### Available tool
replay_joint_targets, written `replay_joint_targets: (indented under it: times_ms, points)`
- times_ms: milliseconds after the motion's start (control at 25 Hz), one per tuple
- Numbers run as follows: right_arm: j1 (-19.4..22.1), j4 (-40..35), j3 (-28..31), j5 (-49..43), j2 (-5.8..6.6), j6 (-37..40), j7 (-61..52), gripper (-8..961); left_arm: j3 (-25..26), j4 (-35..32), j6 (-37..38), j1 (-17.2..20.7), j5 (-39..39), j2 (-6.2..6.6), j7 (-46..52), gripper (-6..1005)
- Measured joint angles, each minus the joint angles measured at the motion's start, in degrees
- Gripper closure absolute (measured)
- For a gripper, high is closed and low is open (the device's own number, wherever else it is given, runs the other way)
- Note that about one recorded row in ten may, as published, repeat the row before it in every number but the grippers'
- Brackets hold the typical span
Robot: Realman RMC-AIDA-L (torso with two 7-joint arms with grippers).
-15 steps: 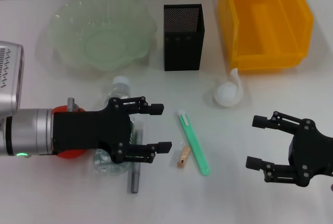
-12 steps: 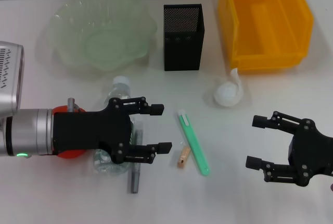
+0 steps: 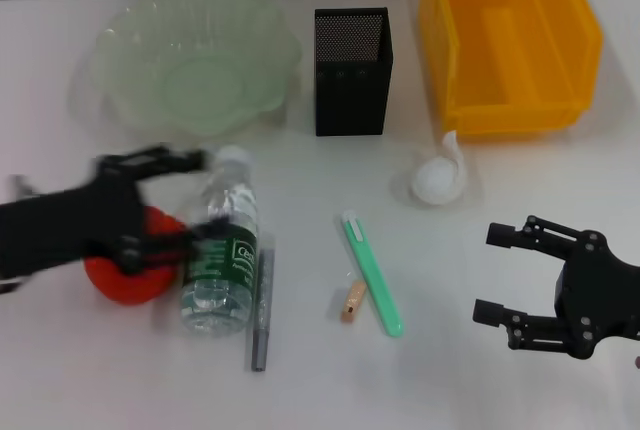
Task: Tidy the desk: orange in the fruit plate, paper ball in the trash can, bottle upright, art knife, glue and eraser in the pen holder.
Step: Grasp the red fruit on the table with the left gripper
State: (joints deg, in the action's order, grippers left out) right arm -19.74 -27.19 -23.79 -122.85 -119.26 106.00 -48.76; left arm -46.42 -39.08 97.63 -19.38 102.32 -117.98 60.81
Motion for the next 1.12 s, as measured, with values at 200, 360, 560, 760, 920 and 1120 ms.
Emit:
replay_joint_targets:
  times_ms: [200,360,560,760,920,1120]
  points:
    - [0.0,1.6,0.2,0.3,0.05,-1.8,0.5,122,9.5,-0.5,-1.4,5.7,0.3,-0.06,-3.2,229]
    - [-0.2,1.7,-0.1,0.4,0.06,-2.4,0.6,122,10.4,1.9,-4.5,7.5,2.3,-0.12,-6.8,232]
    - [-0.5,1.8,0.0,0.5,0.04,-2.6,0.7,123,10.4,3.0,-8.6,7.4,5.2,-0.31,-7.2,235]
    - [-0.4,1.9,0.3,0.5,-0.04,-3.5,0.8,123,10.4,4.7,-10.6,6.8,6.3,-0.39,-7.7,238]
    - [-0.3,2.0,0.4,0.6,-0.10,-3.5,0.8,123,10.3,4.9,-11.5,6.8,6.4,-0.51,-11.0,241]
    - [-0.4,3.0,0.4,0.7,-0.12,-3.9,0.8,124,10.3,5.3,-14.2,6.7,6.1,-0.71,-12.1,419]
